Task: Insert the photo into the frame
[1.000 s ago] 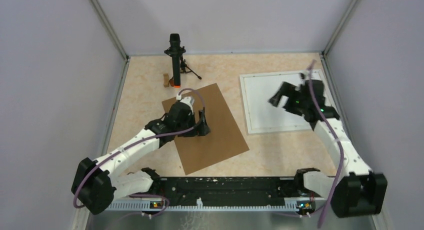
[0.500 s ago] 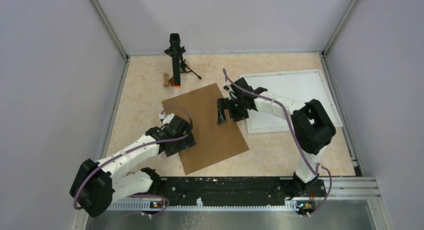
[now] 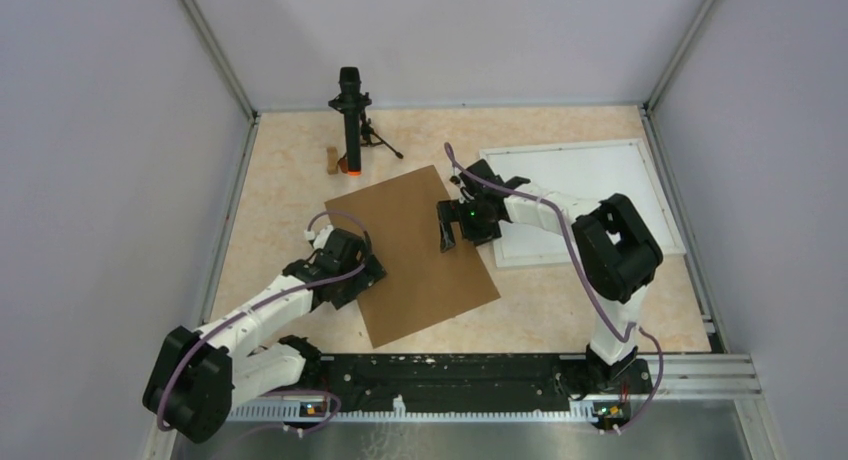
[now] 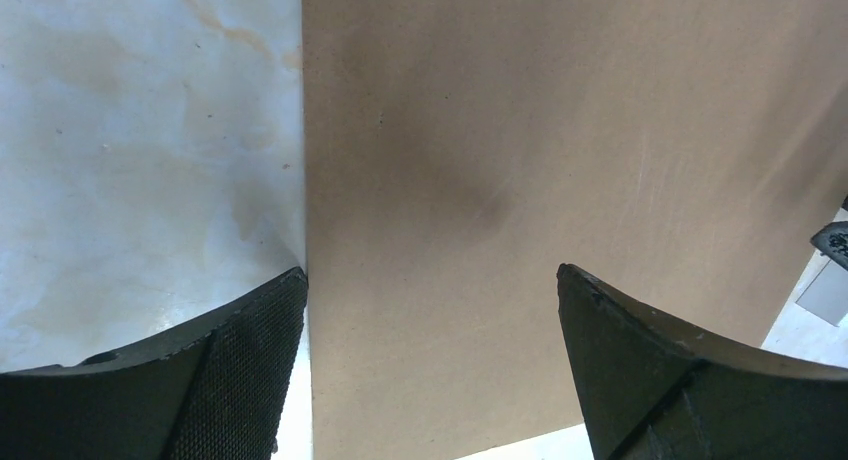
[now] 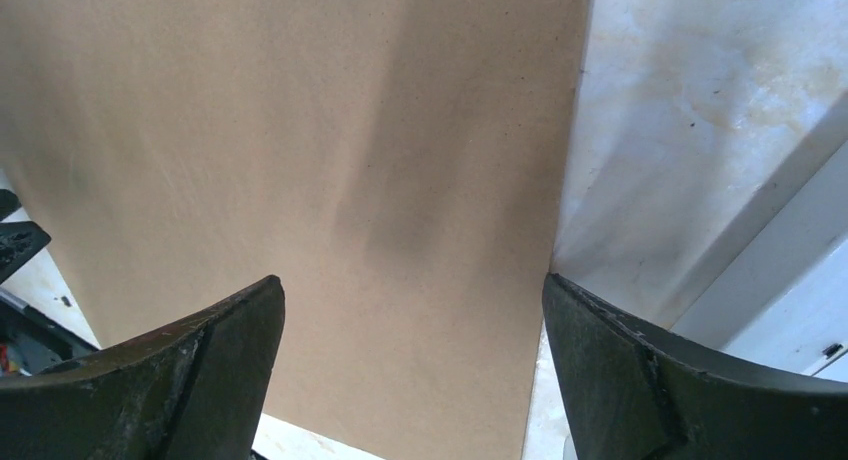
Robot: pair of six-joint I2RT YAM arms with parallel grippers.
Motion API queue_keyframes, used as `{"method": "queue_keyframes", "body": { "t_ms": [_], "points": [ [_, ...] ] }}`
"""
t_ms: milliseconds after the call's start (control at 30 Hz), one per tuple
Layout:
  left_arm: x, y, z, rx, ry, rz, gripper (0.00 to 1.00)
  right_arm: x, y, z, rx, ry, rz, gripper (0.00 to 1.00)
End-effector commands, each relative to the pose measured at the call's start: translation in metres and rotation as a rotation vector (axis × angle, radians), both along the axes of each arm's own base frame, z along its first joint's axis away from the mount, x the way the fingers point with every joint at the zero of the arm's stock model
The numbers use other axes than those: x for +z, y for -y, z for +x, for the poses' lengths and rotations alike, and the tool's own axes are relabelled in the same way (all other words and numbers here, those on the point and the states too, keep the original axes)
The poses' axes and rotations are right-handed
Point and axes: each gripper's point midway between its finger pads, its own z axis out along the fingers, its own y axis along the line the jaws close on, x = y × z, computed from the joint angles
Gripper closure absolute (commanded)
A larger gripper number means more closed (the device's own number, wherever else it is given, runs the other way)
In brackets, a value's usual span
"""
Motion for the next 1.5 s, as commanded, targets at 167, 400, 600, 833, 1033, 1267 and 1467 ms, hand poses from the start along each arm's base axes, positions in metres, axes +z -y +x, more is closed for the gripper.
{"method": "queue_keyframes", "body": {
  "t_ms": [167, 400, 600, 833, 1033, 1267, 1467],
  "points": [
    [-0.026, 0.02, -0.025, -0.063, -0.099, -0.132, 0.02, 0.081, -0.058, -0.031, 0.072, -0.071, 0.483, 0.06],
    [-0.012, 0.043, -0.022, -0.157, -0.091, -0.22, 0.03, 0.152, -0.05, -0.037, 0.019, 0.019, 0.594, 0.07],
    [0.005, 0.07, -0.007, -0.234, -0.061, -0.289, 0.03, 0.133, -0.006, -0.026, -0.155, 0.036, 0.546, 0.06],
    [0.008, 0.097, 0.013, -0.278, -0.052, -0.329, 0.03, 0.088, 0.052, -0.013, -0.198, 0.024, 0.461, 0.05],
    [-0.003, 0.11, 0.024, -0.289, -0.079, -0.311, 0.03, 0.074, 0.077, -0.008, -0.192, 0.029, 0.398, 0.03],
    [-0.017, 0.092, 0.026, -0.22, -0.081, -0.256, 0.02, 0.064, 0.112, 0.01, -0.175, -0.03, 0.416, 0.02],
    [-0.026, 0.089, 0.024, -0.228, -0.109, -0.243, 0.02, 0.049, 0.112, 0.033, -0.148, -0.087, 0.431, 0.1]
  ]
}}
